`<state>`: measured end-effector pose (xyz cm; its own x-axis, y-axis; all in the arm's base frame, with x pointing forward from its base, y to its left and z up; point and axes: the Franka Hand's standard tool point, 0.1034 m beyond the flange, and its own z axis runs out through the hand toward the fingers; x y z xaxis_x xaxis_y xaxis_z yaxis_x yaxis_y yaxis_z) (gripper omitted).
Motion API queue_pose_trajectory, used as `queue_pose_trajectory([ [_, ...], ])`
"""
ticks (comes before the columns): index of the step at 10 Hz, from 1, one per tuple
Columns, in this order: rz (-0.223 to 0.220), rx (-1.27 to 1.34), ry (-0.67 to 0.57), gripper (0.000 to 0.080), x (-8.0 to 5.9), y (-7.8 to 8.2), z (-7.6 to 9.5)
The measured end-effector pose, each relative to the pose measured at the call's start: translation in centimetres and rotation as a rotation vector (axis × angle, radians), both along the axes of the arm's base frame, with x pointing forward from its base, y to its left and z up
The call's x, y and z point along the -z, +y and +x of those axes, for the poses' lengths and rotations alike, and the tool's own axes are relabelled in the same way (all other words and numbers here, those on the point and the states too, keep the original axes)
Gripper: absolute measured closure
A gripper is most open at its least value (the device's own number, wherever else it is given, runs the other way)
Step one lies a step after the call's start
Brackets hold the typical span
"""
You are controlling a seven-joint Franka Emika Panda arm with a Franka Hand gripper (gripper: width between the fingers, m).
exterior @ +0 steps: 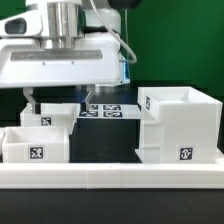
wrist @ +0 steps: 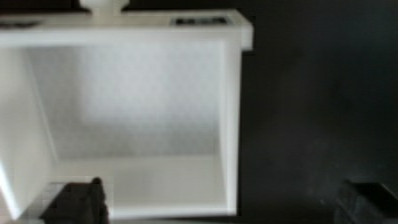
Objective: Assemble drawer
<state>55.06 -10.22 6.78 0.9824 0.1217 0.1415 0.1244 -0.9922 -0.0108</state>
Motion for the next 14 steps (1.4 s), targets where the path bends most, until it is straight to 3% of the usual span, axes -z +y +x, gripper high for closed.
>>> queue_pose_trajectory([
  [8,-0.03,-0.005,0.036,0.0151,5.7,-0.2,-2.0],
  [14,-0.03,-0.004,0.043,0.0178,6.2,-0.1,-2.2],
])
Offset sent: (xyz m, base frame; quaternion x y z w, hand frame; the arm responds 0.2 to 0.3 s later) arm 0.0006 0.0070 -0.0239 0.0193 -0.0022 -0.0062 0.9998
